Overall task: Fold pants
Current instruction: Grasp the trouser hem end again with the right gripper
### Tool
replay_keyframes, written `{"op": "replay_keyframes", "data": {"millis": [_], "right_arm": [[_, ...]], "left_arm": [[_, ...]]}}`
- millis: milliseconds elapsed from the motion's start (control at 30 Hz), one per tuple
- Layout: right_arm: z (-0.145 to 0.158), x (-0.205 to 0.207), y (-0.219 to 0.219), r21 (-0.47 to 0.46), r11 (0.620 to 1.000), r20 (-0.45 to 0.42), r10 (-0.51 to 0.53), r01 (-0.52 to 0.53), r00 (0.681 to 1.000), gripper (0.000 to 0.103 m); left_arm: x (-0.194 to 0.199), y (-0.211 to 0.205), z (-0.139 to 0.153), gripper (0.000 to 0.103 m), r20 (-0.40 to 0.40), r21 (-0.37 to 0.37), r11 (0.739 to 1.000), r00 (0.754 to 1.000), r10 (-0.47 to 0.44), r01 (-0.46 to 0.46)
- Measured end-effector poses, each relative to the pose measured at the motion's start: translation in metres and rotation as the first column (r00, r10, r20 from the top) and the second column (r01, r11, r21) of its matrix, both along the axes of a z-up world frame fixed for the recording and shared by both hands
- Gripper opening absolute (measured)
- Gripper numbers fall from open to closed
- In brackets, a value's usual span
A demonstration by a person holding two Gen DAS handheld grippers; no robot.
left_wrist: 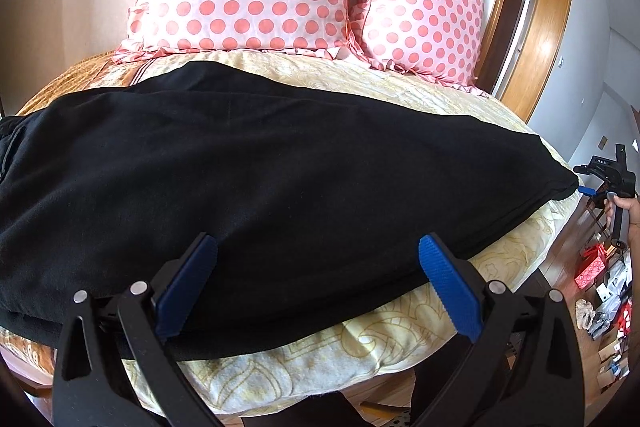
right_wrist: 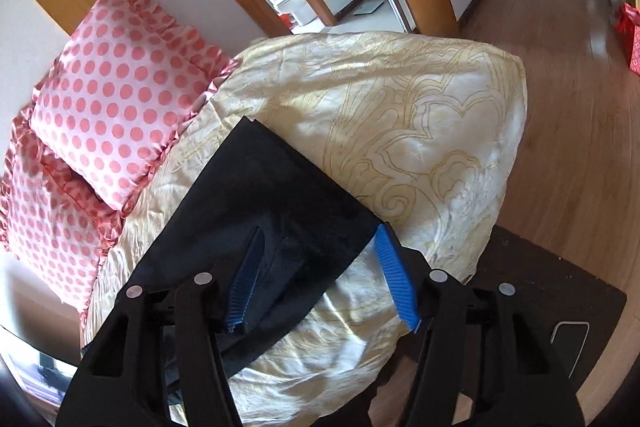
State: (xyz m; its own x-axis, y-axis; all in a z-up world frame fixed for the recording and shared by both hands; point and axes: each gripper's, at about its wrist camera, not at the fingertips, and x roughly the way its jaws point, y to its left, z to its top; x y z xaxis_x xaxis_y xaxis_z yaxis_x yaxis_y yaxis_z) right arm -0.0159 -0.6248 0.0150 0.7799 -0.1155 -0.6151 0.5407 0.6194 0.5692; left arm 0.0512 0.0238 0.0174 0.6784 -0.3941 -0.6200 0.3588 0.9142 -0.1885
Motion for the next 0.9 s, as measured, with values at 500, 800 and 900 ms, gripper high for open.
{"op": "replay_keyframes", "data": {"millis": [500, 800, 900], "right_arm": [[-0.013, 0.015, 0.005, 0.128, 0.992, 0.114, -0.036, 0.021, 0.993, 0.030], [0.018, 0.013, 0.030, -0.033, 0.998, 0.280, 0.052, -0.044, 0.959, 0.005], [0.056, 0.026, 0.070, -0.183, 0.971, 0.335, 0.208, -0.153, 0.919, 0.005]], "left_arm": [[0.001, 0.000, 0.001, 0.101, 0.000, -0.008, 1.000, 1.000, 0.001, -0.001], [0.002, 0.000, 0.002, 0.101, 0.000, -0.007, 1.000, 1.000, 0.002, -0.002], [0.002, 0.000, 0.002, 0.101, 0.002, -0.011, 1.000, 1.000, 0.009, -0.009]]}}
